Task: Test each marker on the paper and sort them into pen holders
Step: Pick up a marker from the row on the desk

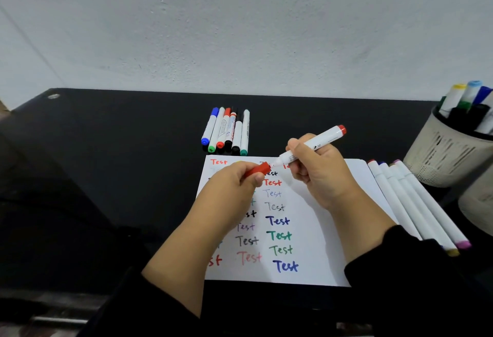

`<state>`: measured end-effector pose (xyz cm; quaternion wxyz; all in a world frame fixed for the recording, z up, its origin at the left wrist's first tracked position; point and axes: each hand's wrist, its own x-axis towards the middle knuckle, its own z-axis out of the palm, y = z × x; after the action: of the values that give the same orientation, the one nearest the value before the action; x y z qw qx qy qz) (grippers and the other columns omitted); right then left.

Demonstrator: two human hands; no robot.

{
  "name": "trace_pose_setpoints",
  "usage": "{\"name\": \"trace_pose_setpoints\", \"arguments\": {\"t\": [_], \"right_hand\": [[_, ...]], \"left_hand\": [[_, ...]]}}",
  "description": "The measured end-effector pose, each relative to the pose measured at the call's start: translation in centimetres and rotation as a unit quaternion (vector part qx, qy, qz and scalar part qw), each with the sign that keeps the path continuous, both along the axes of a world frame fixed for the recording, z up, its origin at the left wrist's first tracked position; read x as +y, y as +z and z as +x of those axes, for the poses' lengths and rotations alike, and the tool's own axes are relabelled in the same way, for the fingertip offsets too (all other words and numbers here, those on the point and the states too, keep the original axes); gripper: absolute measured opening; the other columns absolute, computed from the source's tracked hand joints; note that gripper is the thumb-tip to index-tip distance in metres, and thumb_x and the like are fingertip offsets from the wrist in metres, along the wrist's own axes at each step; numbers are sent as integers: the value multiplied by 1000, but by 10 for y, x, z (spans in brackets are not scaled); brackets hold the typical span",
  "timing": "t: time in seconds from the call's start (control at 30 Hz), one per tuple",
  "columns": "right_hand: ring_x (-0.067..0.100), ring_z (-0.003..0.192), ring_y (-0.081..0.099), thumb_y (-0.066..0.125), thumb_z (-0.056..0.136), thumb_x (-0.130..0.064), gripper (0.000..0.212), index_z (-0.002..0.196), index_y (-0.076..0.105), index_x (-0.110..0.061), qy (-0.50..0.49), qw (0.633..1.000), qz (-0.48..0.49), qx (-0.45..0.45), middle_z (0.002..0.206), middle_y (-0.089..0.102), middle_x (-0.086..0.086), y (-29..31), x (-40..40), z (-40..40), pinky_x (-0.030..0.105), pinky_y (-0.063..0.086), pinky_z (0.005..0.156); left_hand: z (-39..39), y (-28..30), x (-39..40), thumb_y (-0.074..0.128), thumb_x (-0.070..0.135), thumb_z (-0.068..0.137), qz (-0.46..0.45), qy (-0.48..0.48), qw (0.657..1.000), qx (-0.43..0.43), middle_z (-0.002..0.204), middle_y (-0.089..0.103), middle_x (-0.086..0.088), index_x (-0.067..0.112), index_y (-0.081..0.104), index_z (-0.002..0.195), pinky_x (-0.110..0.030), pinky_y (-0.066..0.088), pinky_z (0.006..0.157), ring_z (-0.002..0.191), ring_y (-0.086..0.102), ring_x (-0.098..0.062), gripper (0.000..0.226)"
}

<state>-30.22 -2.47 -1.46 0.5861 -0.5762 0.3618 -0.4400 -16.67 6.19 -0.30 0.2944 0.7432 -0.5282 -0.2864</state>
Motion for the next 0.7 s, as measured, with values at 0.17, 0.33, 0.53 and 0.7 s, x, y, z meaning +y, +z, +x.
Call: {"name": "trace_pose_setpoints", "arguments": {"t": [0.17,0.33,0.53,0.7], "right_hand": [[9,53,46,59,91,-17,13,80,62,-12,67,997,-4,49,58,60,3,10,4,-3,18,41,52],[11,49,46,65,86,-12,15,78,53,-11,92,995,27,42,59,63,9,26,13,-11,21,34,47],[12,42,29,63,88,-11,41,61,33,-19,61,995,82,-14,44,40,3,33,30,-7,21,26,42],[12,42,30,61,90,-12,42,61,31,-20,56,993,100,-24,44,38,2,35,44,-3,20,28,42]], "left_hand": [[-1,4,4,43,41,96,-25,-17,999,9,77,55,13,38,55,99,-19,35,55,67,49,-2,12],[3,13,9,46,38,96,-33,-28,999,24,87,57,20,45,51,92,-17,36,62,81,51,2,10],[-1,21,19,39,33,99,-8,-36,999,-8,88,60,11,40,48,81,-19,40,61,74,51,-6,22],[-4,25,30,36,29,100,-20,-21,1000,-10,91,60,5,34,47,97,-19,38,63,72,49,-5,13]]}}
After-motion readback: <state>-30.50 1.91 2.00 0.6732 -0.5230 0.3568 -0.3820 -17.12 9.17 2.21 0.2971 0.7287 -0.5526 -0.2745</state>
